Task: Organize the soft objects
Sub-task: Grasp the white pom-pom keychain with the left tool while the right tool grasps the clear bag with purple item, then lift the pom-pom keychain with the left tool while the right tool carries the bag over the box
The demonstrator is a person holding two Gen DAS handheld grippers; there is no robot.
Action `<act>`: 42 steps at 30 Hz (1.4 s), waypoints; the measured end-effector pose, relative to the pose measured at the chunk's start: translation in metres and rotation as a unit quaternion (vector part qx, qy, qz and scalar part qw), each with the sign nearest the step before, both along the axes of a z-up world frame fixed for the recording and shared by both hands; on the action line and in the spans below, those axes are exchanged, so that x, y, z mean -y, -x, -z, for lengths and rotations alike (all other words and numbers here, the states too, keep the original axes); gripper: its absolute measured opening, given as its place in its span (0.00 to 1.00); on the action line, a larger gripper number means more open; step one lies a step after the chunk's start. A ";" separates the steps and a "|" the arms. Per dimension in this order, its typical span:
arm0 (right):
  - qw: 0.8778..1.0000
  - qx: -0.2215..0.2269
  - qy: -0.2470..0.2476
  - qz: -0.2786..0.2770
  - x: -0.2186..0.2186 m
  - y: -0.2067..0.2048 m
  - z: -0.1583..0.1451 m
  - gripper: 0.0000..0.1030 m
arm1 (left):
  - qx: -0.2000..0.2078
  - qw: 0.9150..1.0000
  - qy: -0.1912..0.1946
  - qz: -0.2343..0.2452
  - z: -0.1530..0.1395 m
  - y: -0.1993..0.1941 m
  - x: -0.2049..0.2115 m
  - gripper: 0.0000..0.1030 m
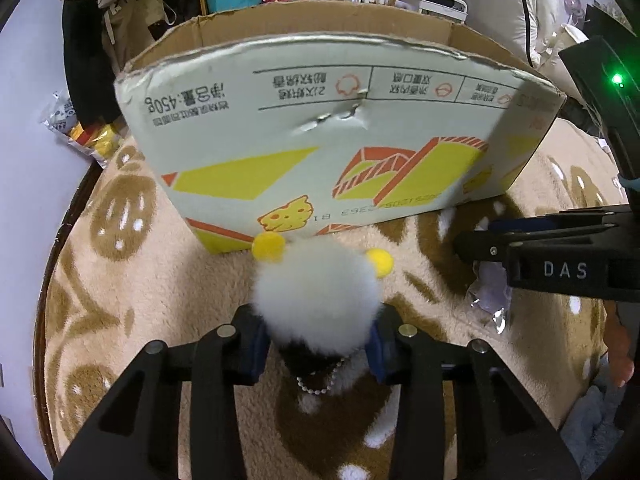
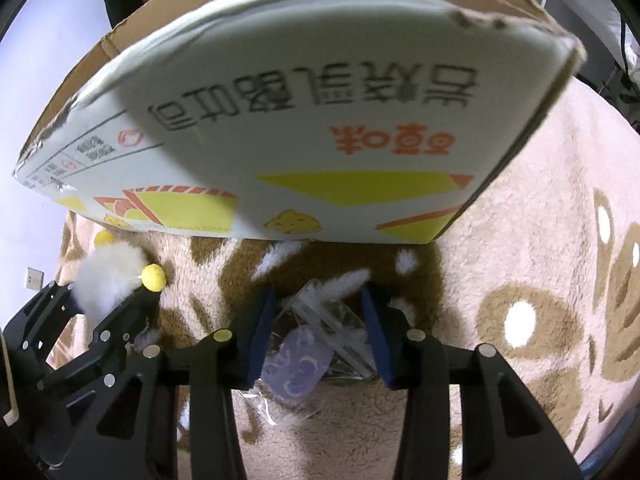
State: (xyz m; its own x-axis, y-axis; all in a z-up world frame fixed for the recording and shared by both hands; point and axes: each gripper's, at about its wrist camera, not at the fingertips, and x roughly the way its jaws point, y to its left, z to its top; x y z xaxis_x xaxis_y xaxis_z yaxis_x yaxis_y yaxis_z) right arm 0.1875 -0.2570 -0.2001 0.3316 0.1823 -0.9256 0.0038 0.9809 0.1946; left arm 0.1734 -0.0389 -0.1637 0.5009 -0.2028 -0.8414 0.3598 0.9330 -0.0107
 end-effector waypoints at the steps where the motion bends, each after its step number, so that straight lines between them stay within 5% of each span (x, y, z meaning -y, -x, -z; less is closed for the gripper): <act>1: 1.000 0.000 0.000 0.002 0.003 0.000 -0.001 0.38 | 0.001 1.000 -0.002 -0.002 -0.001 0.000 -0.001 0.37; 3: 1.000 0.001 0.006 0.003 0.005 0.001 -0.002 0.30 | 0.002 1.000 -0.002 -0.004 -0.003 0.002 -0.002 0.37; 9: 1.000 0.001 -0.008 0.004 0.013 0.003 -0.005 0.32 | 0.004 1.000 -0.002 -0.010 -0.005 0.006 -0.008 0.37; 13: 1.000 -0.004 -0.024 0.002 0.017 0.008 -0.006 0.54 | 0.002 1.000 0.003 -0.014 -0.009 0.007 -0.013 0.37; 18: 1.000 -0.017 -0.011 -0.012 0.012 0.023 -0.002 0.56 | 0.007 1.000 0.007 -0.021 -0.015 0.010 -0.017 0.37; 31: 0.998 -0.019 0.012 -0.050 -0.010 0.047 0.008 0.83 | 0.012 0.999 0.004 -0.032 -0.021 0.016 -0.018 0.37; 42: 0.996 -0.019 0.061 -0.068 -0.053 0.049 0.019 0.79 | 0.014 0.999 0.000 -0.035 -0.018 0.015 -0.022 0.37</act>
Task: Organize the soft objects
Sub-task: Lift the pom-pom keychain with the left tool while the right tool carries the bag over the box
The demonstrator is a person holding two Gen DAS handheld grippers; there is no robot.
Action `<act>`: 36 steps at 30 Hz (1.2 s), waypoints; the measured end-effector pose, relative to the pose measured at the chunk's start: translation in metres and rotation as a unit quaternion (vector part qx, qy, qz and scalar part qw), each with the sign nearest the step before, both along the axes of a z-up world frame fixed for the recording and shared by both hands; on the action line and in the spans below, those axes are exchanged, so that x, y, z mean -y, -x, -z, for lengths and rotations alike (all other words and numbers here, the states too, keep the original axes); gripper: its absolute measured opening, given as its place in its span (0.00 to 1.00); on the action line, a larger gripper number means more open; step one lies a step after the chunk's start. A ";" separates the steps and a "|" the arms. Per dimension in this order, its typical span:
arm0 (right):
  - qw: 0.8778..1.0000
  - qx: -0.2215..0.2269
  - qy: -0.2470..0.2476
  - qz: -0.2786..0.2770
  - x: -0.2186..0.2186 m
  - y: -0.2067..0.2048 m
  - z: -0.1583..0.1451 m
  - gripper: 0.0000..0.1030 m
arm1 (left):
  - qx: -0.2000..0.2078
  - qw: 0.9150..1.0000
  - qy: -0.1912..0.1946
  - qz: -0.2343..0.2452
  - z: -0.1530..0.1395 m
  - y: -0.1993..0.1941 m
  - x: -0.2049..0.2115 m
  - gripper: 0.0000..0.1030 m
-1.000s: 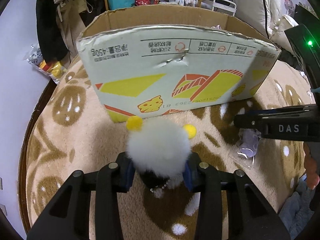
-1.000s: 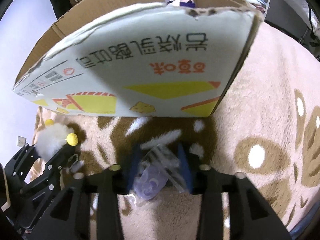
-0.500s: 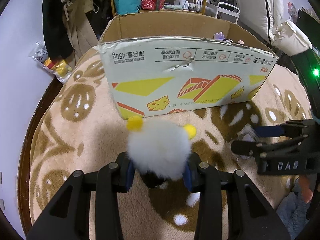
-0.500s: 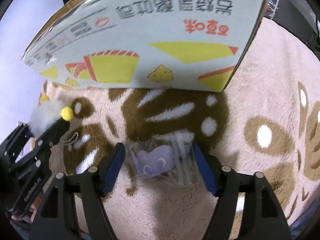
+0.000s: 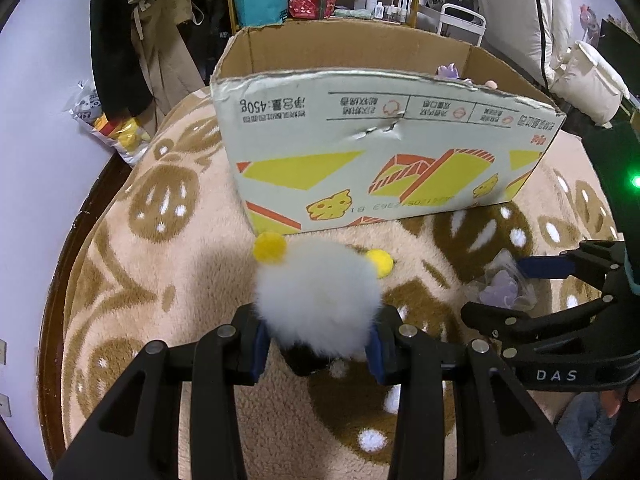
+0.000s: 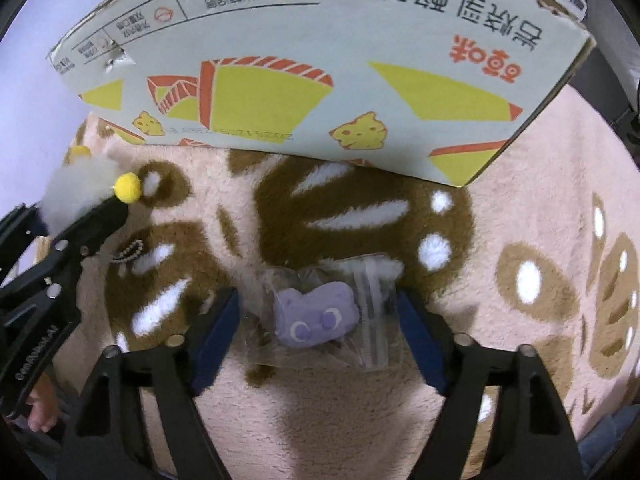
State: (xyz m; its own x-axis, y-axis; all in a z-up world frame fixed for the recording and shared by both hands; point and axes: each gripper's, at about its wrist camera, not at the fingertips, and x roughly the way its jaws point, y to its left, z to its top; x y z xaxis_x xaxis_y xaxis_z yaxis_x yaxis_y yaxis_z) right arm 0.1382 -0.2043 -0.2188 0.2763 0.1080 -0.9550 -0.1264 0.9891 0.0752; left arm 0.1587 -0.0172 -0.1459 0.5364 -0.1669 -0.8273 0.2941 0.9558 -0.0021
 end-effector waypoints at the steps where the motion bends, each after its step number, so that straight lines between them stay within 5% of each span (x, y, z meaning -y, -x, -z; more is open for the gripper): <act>1: 1.000 0.000 -0.001 0.000 0.001 -0.002 -0.001 0.78 | 0.001 1.000 0.001 0.001 -0.001 0.001 0.000 0.37; 16: 0.998 0.048 -0.029 0.019 0.034 -0.001 -0.044 0.74 | 0.049 0.999 0.015 0.002 -0.033 0.018 -0.001 0.37; 28: 0.982 0.185 -0.033 0.029 0.048 0.010 -0.124 0.73 | 0.140 0.990 0.020 0.009 -0.093 0.038 0.003 0.37; 36: 0.962 0.258 -0.074 0.050 0.064 0.000 -0.153 0.72 | 0.164 0.986 0.022 0.014 -0.104 0.028 0.006 0.37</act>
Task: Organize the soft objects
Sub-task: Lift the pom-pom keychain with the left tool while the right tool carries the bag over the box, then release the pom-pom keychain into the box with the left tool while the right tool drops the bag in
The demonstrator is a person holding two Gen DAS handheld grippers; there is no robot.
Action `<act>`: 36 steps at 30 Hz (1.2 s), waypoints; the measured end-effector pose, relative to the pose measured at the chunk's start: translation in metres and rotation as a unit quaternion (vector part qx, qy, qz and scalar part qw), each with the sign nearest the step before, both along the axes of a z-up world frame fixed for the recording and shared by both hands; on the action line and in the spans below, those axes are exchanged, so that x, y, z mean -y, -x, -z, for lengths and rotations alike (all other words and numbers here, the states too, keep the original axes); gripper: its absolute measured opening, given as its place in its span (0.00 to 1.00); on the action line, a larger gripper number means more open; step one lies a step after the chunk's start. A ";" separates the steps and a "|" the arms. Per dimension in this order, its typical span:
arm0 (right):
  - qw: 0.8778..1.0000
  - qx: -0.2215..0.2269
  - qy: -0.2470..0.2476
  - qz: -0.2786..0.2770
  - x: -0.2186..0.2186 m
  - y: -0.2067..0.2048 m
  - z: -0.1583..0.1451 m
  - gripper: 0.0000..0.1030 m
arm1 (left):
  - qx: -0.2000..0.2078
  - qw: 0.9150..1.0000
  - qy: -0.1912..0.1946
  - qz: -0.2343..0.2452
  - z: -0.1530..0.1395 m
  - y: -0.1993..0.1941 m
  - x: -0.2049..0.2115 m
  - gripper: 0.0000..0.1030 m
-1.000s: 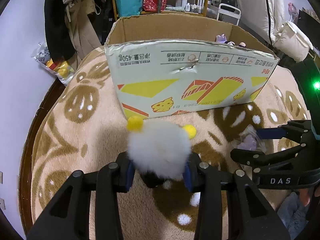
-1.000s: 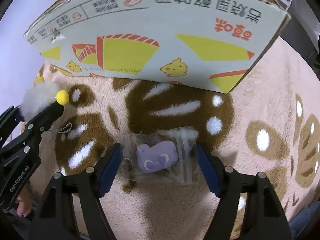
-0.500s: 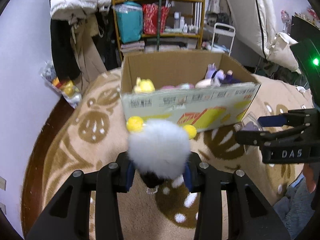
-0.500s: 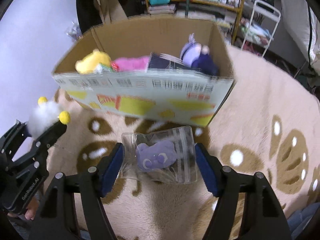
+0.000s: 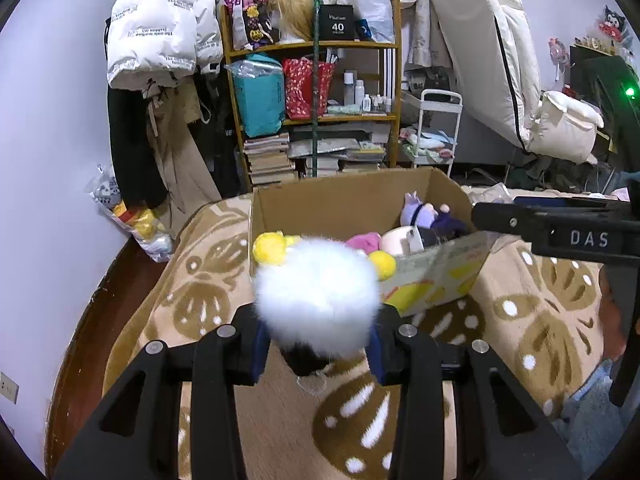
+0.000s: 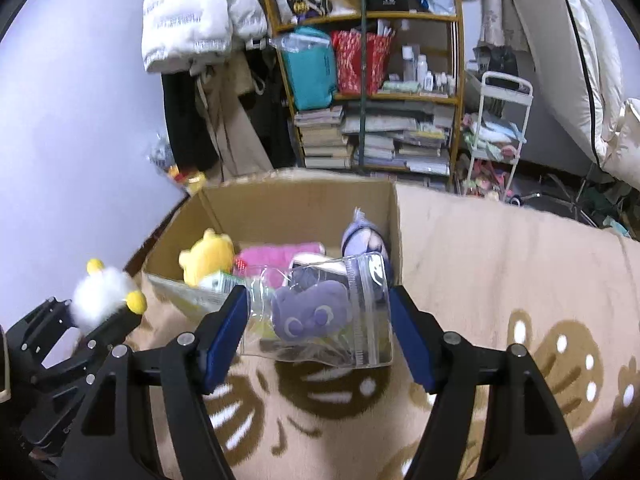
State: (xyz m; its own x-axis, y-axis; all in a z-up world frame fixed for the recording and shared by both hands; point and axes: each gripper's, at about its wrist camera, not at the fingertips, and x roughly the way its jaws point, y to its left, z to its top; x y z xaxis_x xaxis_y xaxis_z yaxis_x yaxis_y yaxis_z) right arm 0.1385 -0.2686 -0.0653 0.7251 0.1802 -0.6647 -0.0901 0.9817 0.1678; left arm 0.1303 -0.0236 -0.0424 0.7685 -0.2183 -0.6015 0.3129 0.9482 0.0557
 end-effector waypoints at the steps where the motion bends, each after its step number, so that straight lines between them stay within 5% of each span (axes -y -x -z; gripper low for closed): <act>1: 1.000 0.007 -0.002 0.000 0.002 0.000 -0.003 0.72 | 0.004 1.000 0.002 -0.001 -0.003 -0.002 -0.001 0.37; 14: 0.997 0.072 -0.022 -0.003 0.004 -0.034 -0.030 0.73 | 0.026 0.999 0.019 -0.016 -0.030 -0.046 0.005 0.37; 26: 0.998 0.036 -0.052 -0.019 0.007 -0.070 -0.001 0.76 | -0.003 1.000 -0.009 -0.007 -0.008 -0.077 0.028 0.39; 36: 0.997 0.029 -0.064 -0.027 0.007 -0.073 0.011 0.84 | -0.008 0.999 -0.024 -0.020 0.003 -0.072 0.029 0.67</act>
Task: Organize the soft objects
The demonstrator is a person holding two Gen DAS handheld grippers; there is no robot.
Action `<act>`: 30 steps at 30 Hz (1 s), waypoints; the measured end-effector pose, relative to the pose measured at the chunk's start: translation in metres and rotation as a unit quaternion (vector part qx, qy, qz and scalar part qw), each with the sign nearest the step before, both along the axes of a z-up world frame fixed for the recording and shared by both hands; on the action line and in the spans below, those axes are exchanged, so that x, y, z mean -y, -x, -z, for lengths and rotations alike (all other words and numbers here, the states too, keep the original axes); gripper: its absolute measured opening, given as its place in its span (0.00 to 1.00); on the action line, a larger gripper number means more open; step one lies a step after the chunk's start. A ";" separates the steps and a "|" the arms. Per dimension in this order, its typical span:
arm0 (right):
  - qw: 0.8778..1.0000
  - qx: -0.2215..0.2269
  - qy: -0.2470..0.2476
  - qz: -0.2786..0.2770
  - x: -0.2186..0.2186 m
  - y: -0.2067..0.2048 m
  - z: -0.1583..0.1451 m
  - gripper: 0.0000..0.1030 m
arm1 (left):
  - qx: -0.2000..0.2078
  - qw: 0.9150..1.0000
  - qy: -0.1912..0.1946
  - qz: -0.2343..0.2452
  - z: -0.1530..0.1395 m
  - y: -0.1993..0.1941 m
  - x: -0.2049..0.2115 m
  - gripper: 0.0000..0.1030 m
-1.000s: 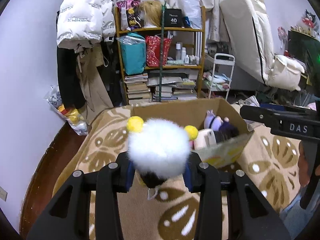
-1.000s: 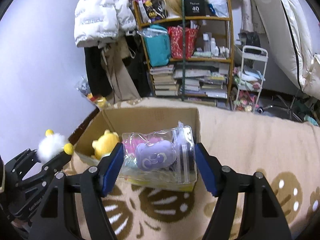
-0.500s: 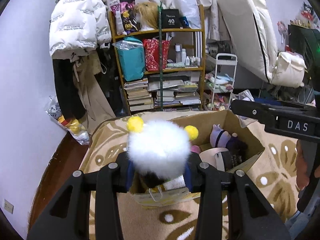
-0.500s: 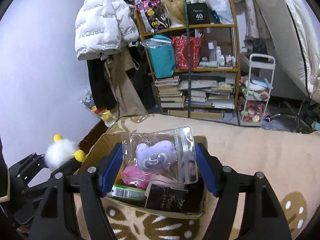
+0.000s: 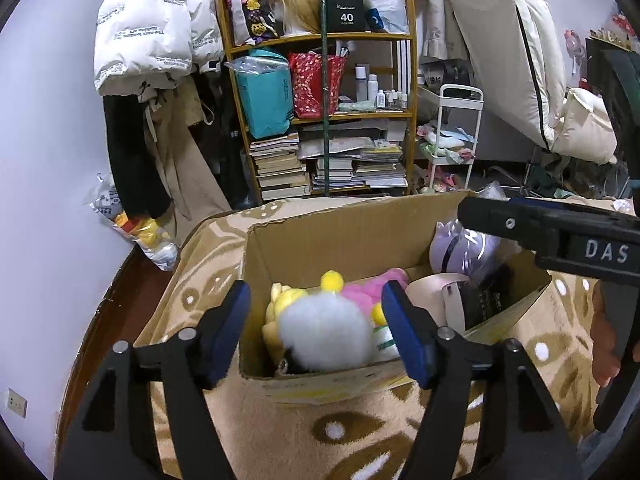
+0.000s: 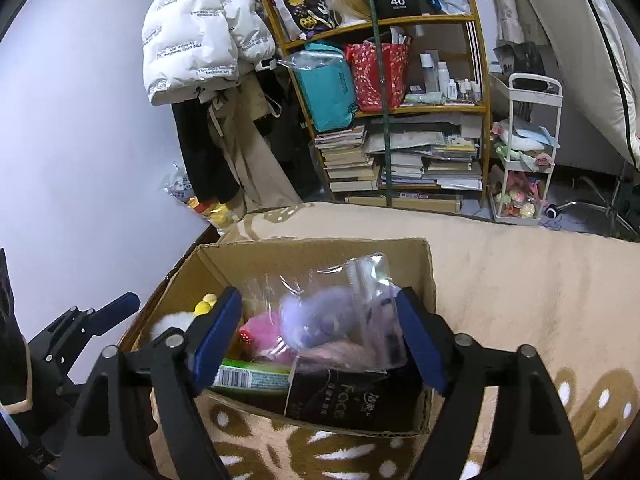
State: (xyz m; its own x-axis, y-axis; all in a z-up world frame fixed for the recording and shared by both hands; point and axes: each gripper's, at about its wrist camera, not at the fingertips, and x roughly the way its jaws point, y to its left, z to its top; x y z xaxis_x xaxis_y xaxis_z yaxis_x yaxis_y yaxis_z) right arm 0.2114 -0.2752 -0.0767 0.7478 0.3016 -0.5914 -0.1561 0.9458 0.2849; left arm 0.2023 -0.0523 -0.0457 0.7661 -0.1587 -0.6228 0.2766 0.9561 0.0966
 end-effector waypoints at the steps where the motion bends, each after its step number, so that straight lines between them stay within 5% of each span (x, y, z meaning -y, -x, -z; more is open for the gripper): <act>1: 1.000 0.003 -0.001 0.001 0.000 0.001 -0.002 0.85 | 0.000 1.000 0.000 -0.002 -0.001 0.001 -0.001 0.71; 19: 0.997 0.043 0.043 0.051 0.012 0.072 -0.047 1.00 | 0.046 0.997 0.023 -0.063 -0.050 0.074 -0.047 0.88; 30: 0.994 0.079 0.060 0.050 0.015 0.128 -0.075 1.00 | 0.094 0.993 -0.006 -0.067 -0.084 0.133 -0.052 0.97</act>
